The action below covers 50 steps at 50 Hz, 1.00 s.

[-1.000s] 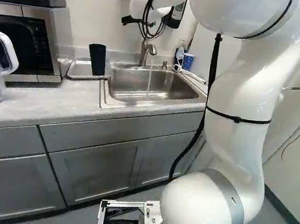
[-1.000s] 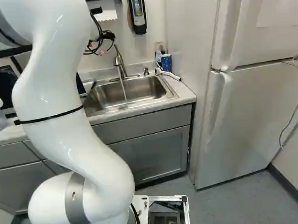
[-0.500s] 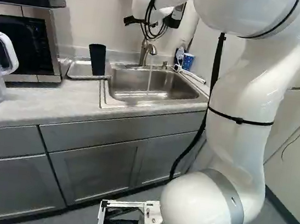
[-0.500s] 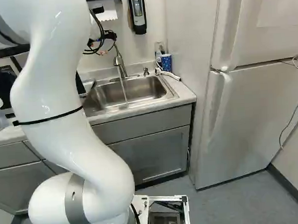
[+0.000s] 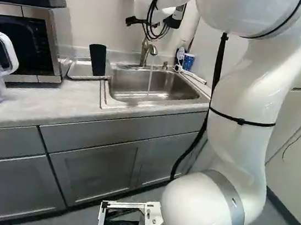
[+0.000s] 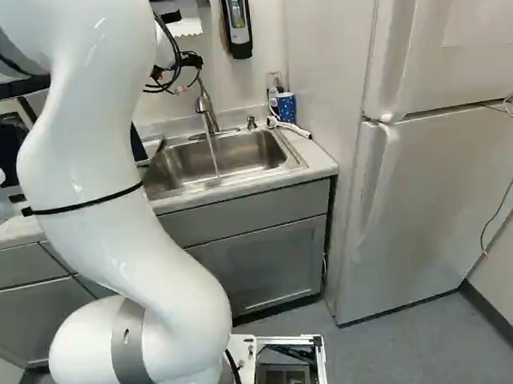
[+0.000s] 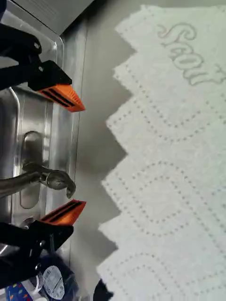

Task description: Rinse the cup and place it in the tray

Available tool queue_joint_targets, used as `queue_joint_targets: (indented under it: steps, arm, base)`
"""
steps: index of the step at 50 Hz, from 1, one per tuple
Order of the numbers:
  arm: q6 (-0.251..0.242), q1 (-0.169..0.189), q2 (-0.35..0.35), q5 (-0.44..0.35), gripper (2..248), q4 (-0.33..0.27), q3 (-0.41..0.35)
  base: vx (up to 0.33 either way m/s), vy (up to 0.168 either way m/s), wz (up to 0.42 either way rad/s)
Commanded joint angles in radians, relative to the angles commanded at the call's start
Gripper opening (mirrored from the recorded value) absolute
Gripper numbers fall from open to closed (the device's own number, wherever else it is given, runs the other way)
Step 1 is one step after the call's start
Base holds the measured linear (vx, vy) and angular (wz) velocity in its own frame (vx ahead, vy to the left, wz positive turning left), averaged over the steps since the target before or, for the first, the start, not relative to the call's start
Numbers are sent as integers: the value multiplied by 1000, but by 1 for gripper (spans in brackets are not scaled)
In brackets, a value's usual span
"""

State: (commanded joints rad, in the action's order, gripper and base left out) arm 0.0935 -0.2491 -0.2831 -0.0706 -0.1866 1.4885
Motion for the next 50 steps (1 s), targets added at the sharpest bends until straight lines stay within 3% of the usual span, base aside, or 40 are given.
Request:
queue_joint_targets:
  steps: [50]
  arm:
    - [0,1,-7,0,247,0,8]
  base:
    - [0,0,0]
